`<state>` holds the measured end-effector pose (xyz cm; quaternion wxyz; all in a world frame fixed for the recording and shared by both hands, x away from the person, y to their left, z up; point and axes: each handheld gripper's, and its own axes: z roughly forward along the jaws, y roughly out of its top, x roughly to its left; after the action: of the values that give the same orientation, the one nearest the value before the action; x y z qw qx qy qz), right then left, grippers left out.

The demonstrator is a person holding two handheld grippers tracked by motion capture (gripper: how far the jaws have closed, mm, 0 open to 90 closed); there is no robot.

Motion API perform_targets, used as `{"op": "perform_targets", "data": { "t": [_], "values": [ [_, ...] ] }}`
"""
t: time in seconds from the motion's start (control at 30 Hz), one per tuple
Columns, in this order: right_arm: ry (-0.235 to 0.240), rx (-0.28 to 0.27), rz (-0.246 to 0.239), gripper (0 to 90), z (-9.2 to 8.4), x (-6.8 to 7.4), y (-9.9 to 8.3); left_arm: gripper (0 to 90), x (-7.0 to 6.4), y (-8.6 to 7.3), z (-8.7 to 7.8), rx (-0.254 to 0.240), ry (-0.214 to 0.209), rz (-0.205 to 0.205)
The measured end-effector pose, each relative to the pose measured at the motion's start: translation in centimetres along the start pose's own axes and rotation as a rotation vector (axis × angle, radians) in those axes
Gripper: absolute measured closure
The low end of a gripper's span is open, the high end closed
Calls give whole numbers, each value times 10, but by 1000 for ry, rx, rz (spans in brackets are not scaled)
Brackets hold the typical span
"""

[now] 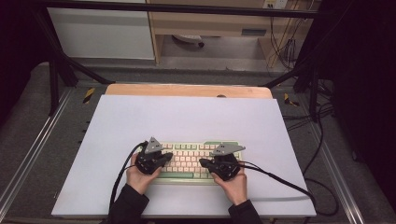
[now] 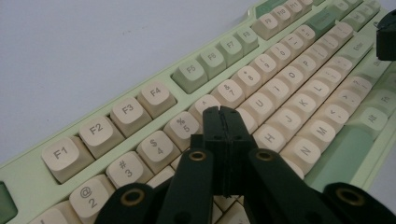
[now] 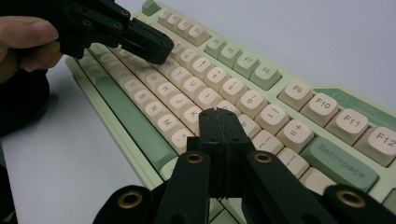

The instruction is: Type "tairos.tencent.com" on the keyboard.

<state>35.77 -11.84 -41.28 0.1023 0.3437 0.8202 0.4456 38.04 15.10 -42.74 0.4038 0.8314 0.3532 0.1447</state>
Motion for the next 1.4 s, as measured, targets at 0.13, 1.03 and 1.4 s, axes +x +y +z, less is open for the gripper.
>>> {"op": "perform_targets", "data": {
  "t": [0.13, 1.03, 1.4],
  "values": [
    [1, 1, -1, 899, 0, 0, 0, 900, -1, 0, 1, 2, 1, 8],
    [4, -11, 4, 899, -1, -1, 2, 900, 6, -10, -30, -40, -8, 7],
    [14, 0, 8, 900, 5, 1, 3, 900, 16, -25, -47, -39, 6, -14]
  ]
}}
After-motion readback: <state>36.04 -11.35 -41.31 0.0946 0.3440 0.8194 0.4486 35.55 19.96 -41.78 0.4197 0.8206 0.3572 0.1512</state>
